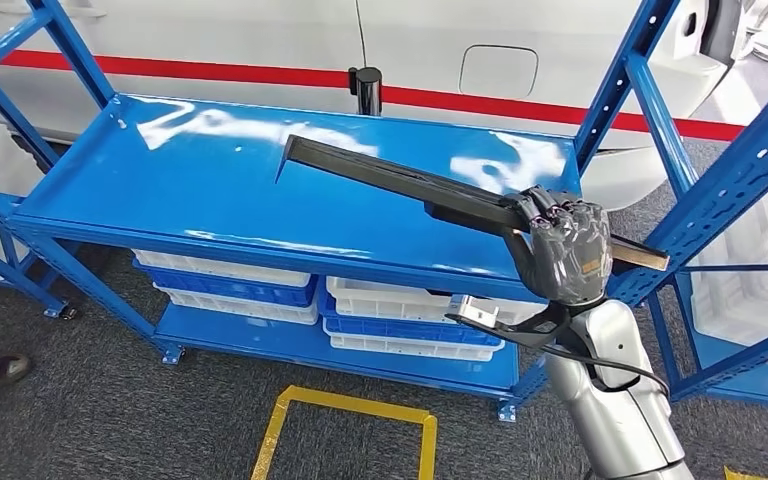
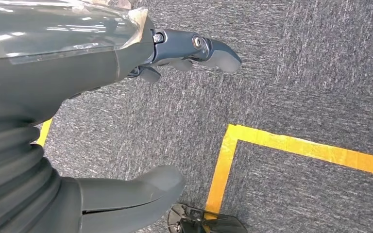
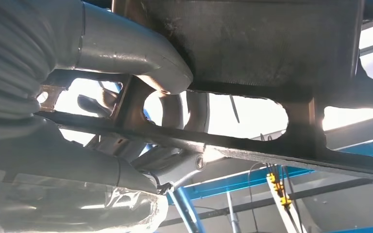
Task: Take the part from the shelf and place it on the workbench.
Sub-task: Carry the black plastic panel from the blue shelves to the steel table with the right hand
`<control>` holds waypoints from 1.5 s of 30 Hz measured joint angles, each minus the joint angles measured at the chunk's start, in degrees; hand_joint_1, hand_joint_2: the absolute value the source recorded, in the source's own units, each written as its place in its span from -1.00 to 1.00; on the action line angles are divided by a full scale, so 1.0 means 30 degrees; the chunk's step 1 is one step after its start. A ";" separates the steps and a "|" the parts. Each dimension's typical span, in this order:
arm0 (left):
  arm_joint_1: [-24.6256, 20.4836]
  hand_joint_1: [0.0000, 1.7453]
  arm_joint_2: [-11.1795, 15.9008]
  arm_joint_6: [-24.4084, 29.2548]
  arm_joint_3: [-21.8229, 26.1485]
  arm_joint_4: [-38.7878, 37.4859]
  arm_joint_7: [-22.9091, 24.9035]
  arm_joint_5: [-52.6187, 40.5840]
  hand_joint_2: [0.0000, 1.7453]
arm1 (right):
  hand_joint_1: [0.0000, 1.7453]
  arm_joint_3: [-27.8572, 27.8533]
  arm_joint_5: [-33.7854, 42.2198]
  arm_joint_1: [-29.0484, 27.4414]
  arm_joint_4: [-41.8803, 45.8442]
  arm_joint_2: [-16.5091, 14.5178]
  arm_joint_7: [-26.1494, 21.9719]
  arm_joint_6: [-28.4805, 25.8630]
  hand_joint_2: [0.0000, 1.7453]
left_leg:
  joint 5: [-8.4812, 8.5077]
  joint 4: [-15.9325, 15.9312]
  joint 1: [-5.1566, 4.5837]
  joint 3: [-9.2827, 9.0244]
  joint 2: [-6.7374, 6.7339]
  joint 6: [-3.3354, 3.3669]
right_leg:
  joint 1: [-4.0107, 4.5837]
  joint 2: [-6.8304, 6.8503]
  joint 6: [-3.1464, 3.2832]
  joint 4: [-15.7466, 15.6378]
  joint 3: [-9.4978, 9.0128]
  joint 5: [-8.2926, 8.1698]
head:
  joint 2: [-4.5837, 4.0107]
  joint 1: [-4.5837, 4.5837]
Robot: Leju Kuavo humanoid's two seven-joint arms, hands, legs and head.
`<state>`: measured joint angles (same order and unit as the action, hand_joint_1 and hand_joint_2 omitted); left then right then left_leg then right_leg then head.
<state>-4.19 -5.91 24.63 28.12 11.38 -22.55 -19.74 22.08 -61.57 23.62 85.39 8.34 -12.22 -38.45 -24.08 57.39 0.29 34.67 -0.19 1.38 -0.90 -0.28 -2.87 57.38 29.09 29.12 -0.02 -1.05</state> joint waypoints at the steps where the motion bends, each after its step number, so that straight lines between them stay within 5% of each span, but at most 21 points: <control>1: -0.0001 -1.00 0.0002 -0.0002 0.0005 0.0002 0.0011 -0.0004 1.00 | 1.00 0.0000 -0.0004 -0.0010 -0.0007 0.0011 0.0000 -0.0009 1.00 | 0.0080 0.0031 -0.0032 0.0074 0.0020 -0.0115 | 0.0089 -0.0047 0.0148 0.0032 0.0054 -0.0054 | 0.0000 -0.0018; 4: 0.0018 -1.00 0.0022 -0.0002 0.0038 0.0002 0.0040 -0.0007 1.00 | 1.00 0.0008 -0.0031 -0.0005 -0.0029 0.0020 -0.0009 -0.0024 1.00 | -0.0286 0.0477 0.0040 0.0428 0.0066 -0.0397 | -0.0136 -0.0042 0.0656 -0.0002 0.0399 -0.0301 | 0.0000 -0.0044; 7: 0.0020 -1.00 0.0022 -0.0009 0.0064 0.0002 0.0051 -0.0025 1.00 | 1.00 0.0017 -0.0053 0.0008 -0.0038 -0.0013 -0.0015 -0.0033 1.00 | -0.2557 0.3324 0.0128 0.1507 0.0101 -0.0640 | -0.0111 0.0015 0.1147 -0.0003 0.0846 -0.0673 | 0.0000 -0.0055; 9: 0.0021 -1.00 0.0016 -0.0009 0.0066 0.0002 0.0064 -0.0044 1.00 | 1.00 0.0020 -0.0058 -0.0015 -0.0042 -0.0018 -0.0015 -0.0036 1.00 | -0.3337 0.5153 0.0140 0.1982 0.0103 -0.0709 | -0.0016 0.0040 0.1222 0.0034 0.1182 -0.0904 | 0.0000 -0.0056; 11: 0.0020 -1.00 0.0016 -0.0006 0.0067 0.0002 0.0080 -0.0057 1.00 | 1.00 0.0022 -0.0060 -0.0035 -0.0044 -0.0009 -0.0015 -0.0042 1.00 | -0.2772 0.4581 0.0142 0.1235 0.0104 -0.0622 | 0.0050 0.0035 0.1171 0.0097 0.1453 -0.1079 | 0.0000 -0.0058; 13: 0.0002 -1.00 0.0031 -0.0005 0.0067 0.0002 0.0089 -0.0077 1.00 | 1.00 0.0020 -0.0060 -0.0038 -0.0044 0.0000 -0.0015 -0.0049 1.00 | -0.1985 0.2034 0.0109 -0.0514 0.0123 -0.0392 | 0.0092 0.0027 0.1074 0.0152 0.1605 -0.1202 | 0.0000 -0.0055; 15: -0.0016 -1.00 0.0044 -0.0006 0.0069 0.0002 0.0091 -0.0122 1.00 | 1.00 0.0020 -0.0065 -0.0013 -0.0044 0.0006 -0.0011 -0.0060 1.00 | -0.1713 0.0296 -0.0027 -0.1579 0.0145 -0.0168 | 0.0120 0.0050 0.0894 0.0167 0.1679 -0.1348 | 0.0000 -0.0045; 19: -0.0023 -1.00 0.0042 -0.0055 0.0075 0.0002 0.0104 -0.0160 1.00 | 1.00 0.0011 -0.0219 -0.0047 -0.0004 0.0024 0.0089 -0.0095 1.00 | -0.1293 -0.0259 -0.0115 -0.1574 0.0062 0.0296 | 0.0124 0.0088 0.0457 0.0316 0.1924 -0.1402 | 0.0000 -0.0080; 21: -0.0033 -1.00 0.0038 -0.0115 0.0075 0.0004 0.0106 -0.0168 1.00 | 1.00 0.0004 -0.0288 -0.0082 0.0024 0.0071 0.0151 -0.0116 1.00 | -0.0903 -0.0509 -0.0004 -0.1409 -0.0038 0.0552 | 0.0150 0.0090 0.0546 0.1812 0.2644 -0.0456 | 0.0000 -0.0017; 24: -0.0020 -1.00 0.0007 -0.0173 0.0075 0.0002 0.0109 -0.0193 1.00 | 1.00 0.0007 -0.0341 -0.0265 0.0026 0.0095 0.0226 -0.0137 1.00 | -0.0547 -0.0493 -0.0010 -0.0908 -0.0084 0.0580 | 0.0036 0.0085 0.0538 0.5304 0.3914 0.1188 | 0.0000 0.0047; 26: -0.0002 -1.00 -0.0011 -0.0180 0.0075 0.0002 0.0113 -0.0197 1.00 | 1.00 0.0007 -0.0379 -0.0367 0.0024 0.0106 0.0266 -0.0137 1.00 | -0.0370 -0.0434 0.0021 -0.0634 -0.0090 0.0479 | -0.0062 0.0092 0.0198 0.4922 0.3324 0.1062 | 0.0000 0.0056; 29: -0.0011 -1.00 -0.0017 -0.0217 0.0075 0.0005 0.0113 -0.0217 1.00 | 1.00 0.0007 -0.0588 -0.0368 0.0097 0.0084 0.0403 -0.0131 1.00 | -0.0258 -0.0147 0.0021 -0.0330 -0.0089 0.0243 | -0.0211 0.0076 -0.0186 0.0898 0.0862 0.0036 | 0.0000 0.0071; 31: -0.0019 -1.00 -0.0006 -0.0301 0.0075 0.0009 0.0113 -0.0231 1.00 | 1.00 0.0006 -0.0781 -0.0421 0.0186 0.0066 0.0530 -0.0126 1.00 | -0.0159 0.0008 -0.0043 -0.0140 -0.0079 0.0016 | -0.0131 0.0007 0.0019 -0.0127 0.0354 -0.0178 | 0.0000 0.0073; 34: 0.0018 -1.00 0.0002 -0.0393 0.0078 0.0009 0.0113 -0.0233 1.00 | 1.00 0.0000 -0.0916 -0.0536 0.0270 0.0077 0.0623 -0.0124 1.00 | -0.0200 0.0197 0.0051 0.0104 -0.0032 -0.0307 | -0.0176 -0.0019 0.0488 -0.0043 0.0551 -0.0471 | 0.0000 0.0067; 37: 0.0024 -1.00 0.0002 -0.0406 0.0082 0.0009 0.0113 -0.0235 1.00 | 1.00 0.0000 -0.0962 -0.0568 0.0370 0.0073 0.0630 -0.0118 1.00 | -0.2042 0.2644 0.0138 0.1133 0.0026 -0.0568 | -0.0238 0.0010 0.0949 -0.0065 0.0874 -0.0791 | 0.0000 -0.0004; 39: 0.0027 -1.00 0.0002 -0.0423 0.0084 0.0009 0.0113 -0.0239 1.00 | 1.00 0.0004 -0.0982 -0.0630 0.0386 0.0069 0.0632 -0.0107 1.00 | -0.3262 0.5075 0.0150 0.2018 0.0030 -0.0670 | -0.0164 0.0030 0.1053 -0.0053 0.1154 -0.0981 | 0.0000 -0.0020; 40: 0.0029 -1.00 0.0002 -0.0435 0.0087 0.0009 0.0113 -0.0239 1.00 | 1.00 0.0006 -0.0996 -0.0685 0.0386 0.0066 0.0632 -0.0102 1.00 | -0.3398 0.5574 0.0150 0.2096 0.0030 -0.0674 | -0.0133 0.0036 0.1045 -0.0047 0.1279 -0.1071 | 0.0000 -0.0026; 41: 0.0028 -1.00 0.0002 -0.0446 0.0093 0.0009 0.0113 -0.0235 1.00 | 1.00 0.0007 -0.1011 -0.0741 0.0386 0.0060 0.0634 -0.0100 1.00 | -0.3171 0.5286 0.0150 0.1765 0.0030 -0.0641 | -0.0116 0.0037 0.1009 -0.0038 0.1383 -0.1151 | 0.0000 -0.0026; 45: -0.0024 -1.00 0.0002 -0.0445 0.0131 0.0009 0.0124 -0.0186 1.00 | 1.00 0.0009 -0.1124 -0.0793 0.0464 -0.0064 0.0661 0.0007 1.00 | -0.1597 0.0544 0.0069 -0.1235 0.0093 -0.0291 | -0.0008 0.0028 0.0780 0.0034 0.1616 -0.1418 | 0.0000 -0.0015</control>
<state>-4.26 -5.90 23.29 28.52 11.41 -22.17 -20.29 22.10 -64.94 21.24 86.79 8.15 -10.23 -38.43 -28.87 59.02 0.50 30.96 0.09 0.51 -0.92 -0.19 -0.53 57.48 33.94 24.87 -0.02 -1.10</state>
